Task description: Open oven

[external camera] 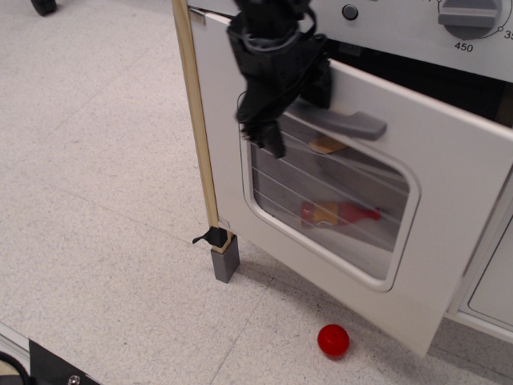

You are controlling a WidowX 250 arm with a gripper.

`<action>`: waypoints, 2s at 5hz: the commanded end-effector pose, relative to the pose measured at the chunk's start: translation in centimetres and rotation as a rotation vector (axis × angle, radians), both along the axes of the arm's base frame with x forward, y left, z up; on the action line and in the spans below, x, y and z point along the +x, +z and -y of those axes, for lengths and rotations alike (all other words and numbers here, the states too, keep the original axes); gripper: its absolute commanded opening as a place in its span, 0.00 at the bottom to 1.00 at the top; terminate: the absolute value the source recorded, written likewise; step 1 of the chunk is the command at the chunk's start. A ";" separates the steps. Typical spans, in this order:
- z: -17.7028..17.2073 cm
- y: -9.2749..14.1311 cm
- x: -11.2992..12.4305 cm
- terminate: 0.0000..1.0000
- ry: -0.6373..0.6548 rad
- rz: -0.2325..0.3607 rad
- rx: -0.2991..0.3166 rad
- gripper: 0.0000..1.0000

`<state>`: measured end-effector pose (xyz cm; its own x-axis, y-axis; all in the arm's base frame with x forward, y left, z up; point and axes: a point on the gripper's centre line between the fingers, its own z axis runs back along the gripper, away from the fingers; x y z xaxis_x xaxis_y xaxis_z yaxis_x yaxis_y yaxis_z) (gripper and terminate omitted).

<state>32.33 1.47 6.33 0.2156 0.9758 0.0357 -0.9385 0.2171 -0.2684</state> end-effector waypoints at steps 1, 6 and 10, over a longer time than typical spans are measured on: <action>-3.7 1.5 -0.6 0.00 -0.082 0.017 0.048 1.00; -1.7 7.9 -0.1 0.00 -0.378 0.006 -0.011 1.00; 8.2 7.8 2.3 0.00 -0.285 -0.007 -0.084 1.00</action>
<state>33.16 -7.18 12.03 0.4744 0.8779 -0.0653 -0.8619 0.4481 -0.2373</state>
